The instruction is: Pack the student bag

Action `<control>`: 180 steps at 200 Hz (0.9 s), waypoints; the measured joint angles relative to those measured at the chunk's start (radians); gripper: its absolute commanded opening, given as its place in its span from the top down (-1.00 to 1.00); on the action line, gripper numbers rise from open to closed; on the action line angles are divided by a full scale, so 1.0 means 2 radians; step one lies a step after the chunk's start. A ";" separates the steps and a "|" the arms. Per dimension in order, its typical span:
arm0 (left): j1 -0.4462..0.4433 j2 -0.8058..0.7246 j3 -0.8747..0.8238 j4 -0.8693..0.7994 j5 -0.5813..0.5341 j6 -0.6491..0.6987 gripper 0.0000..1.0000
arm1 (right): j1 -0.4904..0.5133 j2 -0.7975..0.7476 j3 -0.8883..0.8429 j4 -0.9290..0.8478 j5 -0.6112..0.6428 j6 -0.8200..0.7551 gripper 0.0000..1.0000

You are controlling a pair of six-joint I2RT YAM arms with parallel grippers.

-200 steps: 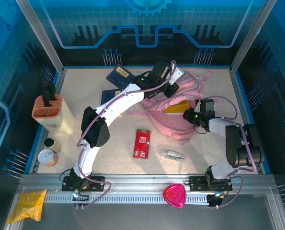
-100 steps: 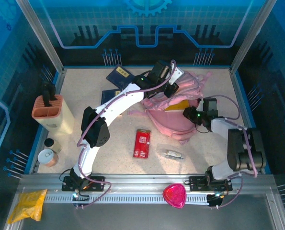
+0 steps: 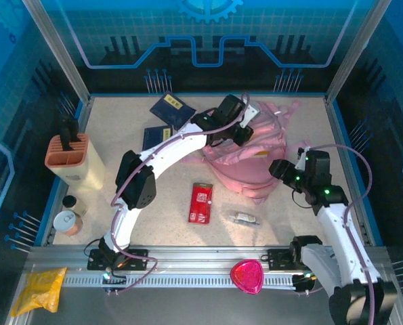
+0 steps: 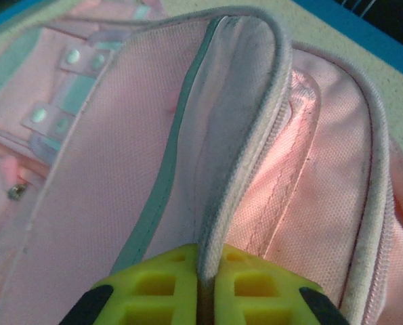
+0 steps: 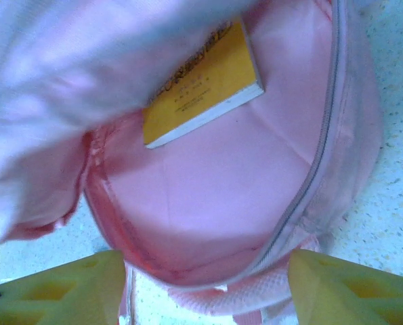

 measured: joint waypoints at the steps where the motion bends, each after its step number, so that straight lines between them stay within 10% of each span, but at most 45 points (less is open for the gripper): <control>1: 0.000 0.000 0.000 0.000 0.000 0.000 0.46 | 0.000 -0.002 0.002 -0.003 0.000 -0.001 -0.37; 108: -0.010 -0.243 -0.331 0.095 -0.037 -0.193 -0.10 | 0.072 -0.008 0.069 -0.074 -0.056 -0.054 -0.85; 180: 0.023 -0.352 -0.427 -0.005 -0.110 -0.293 -0.25 | 0.194 0.060 0.069 -0.032 -0.051 -0.054 -0.92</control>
